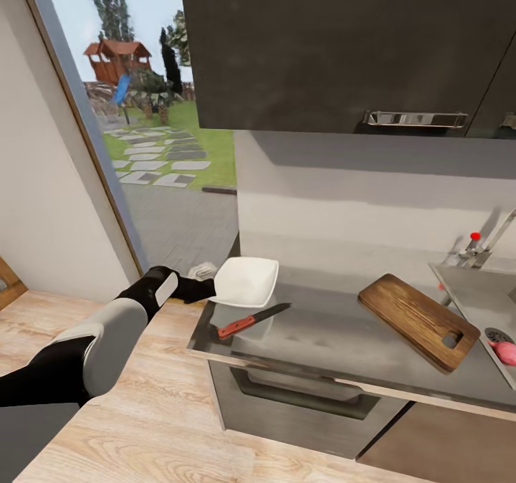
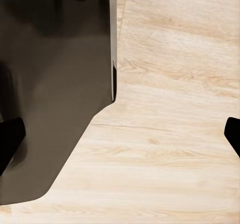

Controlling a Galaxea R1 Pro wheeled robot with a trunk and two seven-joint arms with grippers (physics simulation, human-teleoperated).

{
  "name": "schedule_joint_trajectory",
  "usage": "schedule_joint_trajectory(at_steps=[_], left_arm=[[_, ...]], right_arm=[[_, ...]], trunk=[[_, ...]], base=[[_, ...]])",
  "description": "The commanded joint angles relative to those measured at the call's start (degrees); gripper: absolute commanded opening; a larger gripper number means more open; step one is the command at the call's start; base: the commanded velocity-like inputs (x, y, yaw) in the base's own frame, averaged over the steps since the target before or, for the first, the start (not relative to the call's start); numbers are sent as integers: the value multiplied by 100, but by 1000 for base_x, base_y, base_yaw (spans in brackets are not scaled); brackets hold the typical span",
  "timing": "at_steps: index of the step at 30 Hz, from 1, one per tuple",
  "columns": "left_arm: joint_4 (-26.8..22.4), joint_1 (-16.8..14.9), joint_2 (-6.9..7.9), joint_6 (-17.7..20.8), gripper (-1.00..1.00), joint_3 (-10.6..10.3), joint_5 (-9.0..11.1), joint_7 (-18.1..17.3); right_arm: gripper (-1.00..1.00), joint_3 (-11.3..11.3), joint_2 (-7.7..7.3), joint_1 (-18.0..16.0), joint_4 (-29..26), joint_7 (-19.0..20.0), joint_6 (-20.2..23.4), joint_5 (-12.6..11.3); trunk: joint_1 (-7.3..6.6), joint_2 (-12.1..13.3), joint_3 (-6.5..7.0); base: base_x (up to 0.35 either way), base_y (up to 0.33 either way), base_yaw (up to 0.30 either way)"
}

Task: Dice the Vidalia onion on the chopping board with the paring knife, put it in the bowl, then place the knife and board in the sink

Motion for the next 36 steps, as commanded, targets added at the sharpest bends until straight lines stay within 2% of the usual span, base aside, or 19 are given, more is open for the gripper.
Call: schedule_joint_trajectory(at_steps=[1,20,21,36], left_arm=[[10,-4,-2,43,-100,33,33,3],[123,-4,-2,34,-100,37,33,3],[123,-4,-2,34,100,39,33,3],[117,-4,21,34,100,42,33,3]], right_arm=[[100,1,0,-4,5,-10,-20,-5],[100,1,0,-4,5,-10,-20,-5],[100,1,0,-4,4,-10,-20,-5],[100,1,0,-4,5,-10,-20,-5]], trunk=[[3,-12,-11],[3,-12,-11],[3,-12,-11],[3,-12,-11]], base=[[0,0,0],[0,0,0],[0,0,0],[0,0,0]])
